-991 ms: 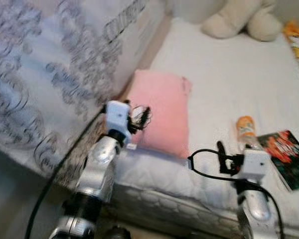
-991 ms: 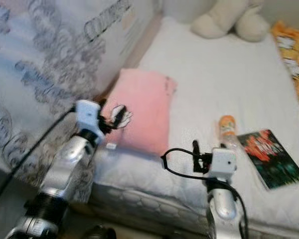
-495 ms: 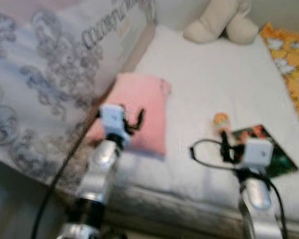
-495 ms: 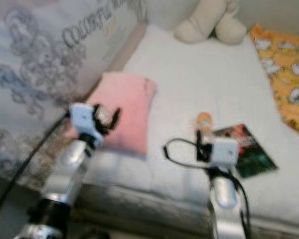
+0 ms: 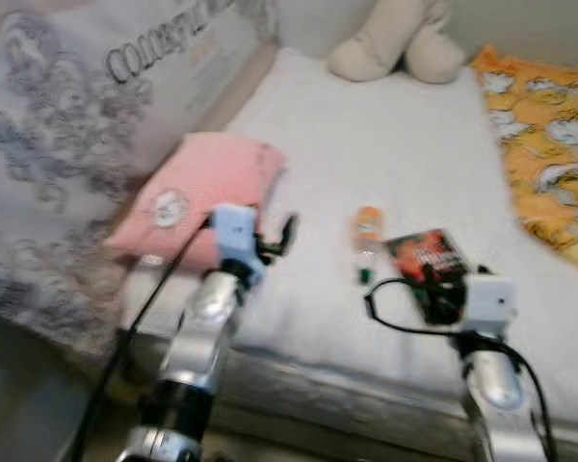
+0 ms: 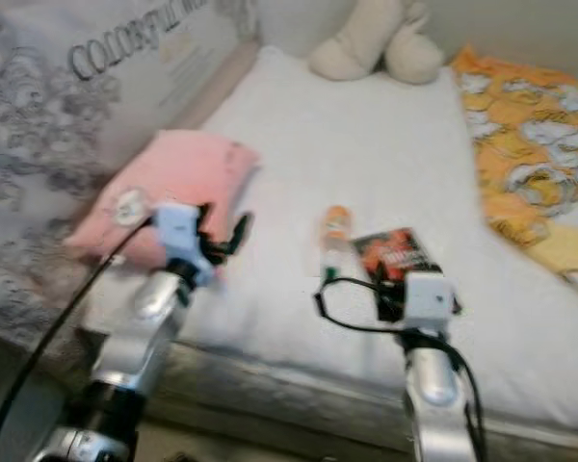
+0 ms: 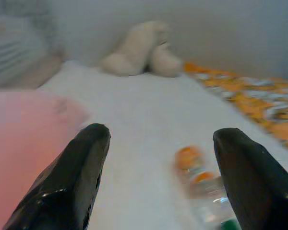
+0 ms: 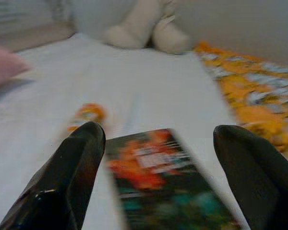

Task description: Clean up the room

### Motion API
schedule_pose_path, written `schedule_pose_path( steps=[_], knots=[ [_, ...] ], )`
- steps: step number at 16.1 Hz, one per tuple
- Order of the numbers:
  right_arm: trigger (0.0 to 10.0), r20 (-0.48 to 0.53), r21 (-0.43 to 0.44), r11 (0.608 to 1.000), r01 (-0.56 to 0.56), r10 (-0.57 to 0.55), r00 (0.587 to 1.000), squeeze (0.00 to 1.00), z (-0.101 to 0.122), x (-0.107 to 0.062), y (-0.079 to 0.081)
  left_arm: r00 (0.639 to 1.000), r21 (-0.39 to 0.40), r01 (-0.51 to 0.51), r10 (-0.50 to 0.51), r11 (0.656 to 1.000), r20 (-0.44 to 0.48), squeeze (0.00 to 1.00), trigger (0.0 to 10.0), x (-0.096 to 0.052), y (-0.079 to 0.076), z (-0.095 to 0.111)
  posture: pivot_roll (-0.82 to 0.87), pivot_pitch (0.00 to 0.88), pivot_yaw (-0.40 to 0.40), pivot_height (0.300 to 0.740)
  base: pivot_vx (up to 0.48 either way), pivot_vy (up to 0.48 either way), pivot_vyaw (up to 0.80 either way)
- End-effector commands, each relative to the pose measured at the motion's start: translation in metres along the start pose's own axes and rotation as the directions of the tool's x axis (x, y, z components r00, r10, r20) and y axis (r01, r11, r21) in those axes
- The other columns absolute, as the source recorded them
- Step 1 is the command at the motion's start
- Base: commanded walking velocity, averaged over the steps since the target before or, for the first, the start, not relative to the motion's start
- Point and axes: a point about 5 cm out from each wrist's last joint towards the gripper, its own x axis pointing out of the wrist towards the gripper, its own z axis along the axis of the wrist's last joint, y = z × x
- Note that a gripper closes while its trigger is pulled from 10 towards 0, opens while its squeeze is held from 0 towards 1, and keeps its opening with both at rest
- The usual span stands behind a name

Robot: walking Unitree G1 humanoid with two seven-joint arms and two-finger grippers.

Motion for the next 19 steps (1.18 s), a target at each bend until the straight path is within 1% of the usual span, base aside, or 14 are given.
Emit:
schedule_pose_path(
  steps=[1,4,5,6,7,8,10,11,12,13,14,15,17,19],
  knots=[
    [10.0,0.004,0.002,1.000,-0.021,0.021,1.000,0.00,0.000,-0.003,0.006,0.999,-0.016,-0.034,0.034,0.999,-0.026,0.00,10.0,0.002,0.011,-0.001,-0.01,0.000,0.028,0.740,0.000,-0.469,0.00],
    [10.0,-0.017,-0.029,0.999,-0.038,0.038,0.999,0.00,-0.004,-0.011,0.008,0.995,-0.002,-0.080,0.080,0.997,-0.058,0.00,10.0,0.014,0.016,-0.003,-0.04,0.000,0.039,0.740,0.000,-0.450,-0.26],
    [10.0,-0.033,-0.030,0.999,-0.036,0.035,0.999,0.00,-0.006,-0.014,0.007,0.989,0.047,-0.120,0.124,0.992,-0.085,0.00,10.0,0.020,0.021,-0.005,-0.05,0.000,0.039,0.740,0.000,-0.424,-0.76],
    [10.0,-0.045,-0.019,0.999,-0.036,0.035,0.998,0.00,-0.009,-0.018,0.007,0.967,0.131,-0.154,0.177,0.979,-0.185,0.00,10.0,0.028,0.028,-0.015,-0.05,0.000,0.038,0.740,0.000,0.000,-0.69],
    [10.0,-0.066,-0.022,0.999,-0.039,0.038,0.997,0.00,-0.012,-0.024,0.008,0.928,0.155,-0.205,0.243,0.966,-0.283,0.00,10.0,0.034,0.038,-0.022,-0.06,0.000,0.034,0.740,0.000,0.000,-0.69],
    [10.0,-0.081,-0.031,0.998,-0.059,0.057,0.995,0.00,-0.015,-0.031,0.009,0.890,0.184,-0.253,0.303,0.950,-0.342,0.00,10.0,0.039,0.047,-0.023,-0.09,0.000,0.029,0.740,0.000,0.000,-0.71],
    [10.0,-0.123,-0.049,0.994,-0.096,0.089,0.988,0.00,-0.017,-0.053,0.006,0.868,0.208,-0.339,0.390,0.918,-0.307,0.00,10.0,0.053,0.056,-0.002,-0.16,0.000,0.014,0.740,0.000,0.000,0.00],
    [10.0,-0.132,-0.052,0.994,-0.097,0.089,0.987,0.00,-0.017,-0.057,0.005,0.867,0.202,-0.347,0.396,0.916,-0.303,0.00,10.0,0.054,0.057,0.000,-0.16,0.000,0.014,0.740,0.000,0.000,0.00],
    [10.0,-0.149,-0.066,0.993,-0.099,0.089,0.985,0.00,-0.016,-0.070,0.001,0.864,0.205,-0.364,0.412,0.909,-0.289,0.00,10.0,0.058,0.056,0.006,-0.22,0.024,0.005,0.740,0.000,0.000,0.00],
    [10.0,-0.159,-0.072,0.992,-0.100,0.087,0.983,0.00,-0.016,-0.076,0.000,0.862,0.206,-0.371,0.418,0.906,-0.286,1.00,10.0,0.060,0.055,0.008,-0.22,0.024,0.005,0.740,0.000,0.000,0.00],
    [10.0,-0.176,-0.080,0.992,-0.100,0.085,0.981,0.00,-0.017,-0.084,-0.003,0.857,0.213,-0.391,0.439,0.895,-0.270,1.00,10.0,0.061,0.057,0.011,-0.24,0.044,0.001,0.740,0.000,0.000,0.00],
    [10.0,-0.209,-0.085,0.992,-0.097,0.077,0.975,0.00,-0.018,-0.100,-0.006,0.836,0.255,-0.435,0.493,0.863,-0.241,1.00,10.0,0.059,0.066,0.016,-0.26,0.072,-0.002,0.740,0.000,0.000,0.00],
    [10.0,-0.247,-0.081,0.991,-0.104,0.081,0.966,0.00,-0.016,-0.119,-0.007,0.793,0.347,-0.499,0.580,0.794,-0.188,1.00,10.0,0.052,0.087,0.023,-0.26,0.106,-0.012,0.740,0.000,0.000,0.00],
    [10.0,-0.275,-0.058,0.988,-0.141,0.120,0.954,0.00,-0.016,-0.131,-0.004,0.782,0.306,-0.524,0.591,0.795,-0.197,1.00,10.0,0.048,0.097,0.023,-0.26,0.120,-0.021,0.740,0.000,0.000,0.00]
  ],
)
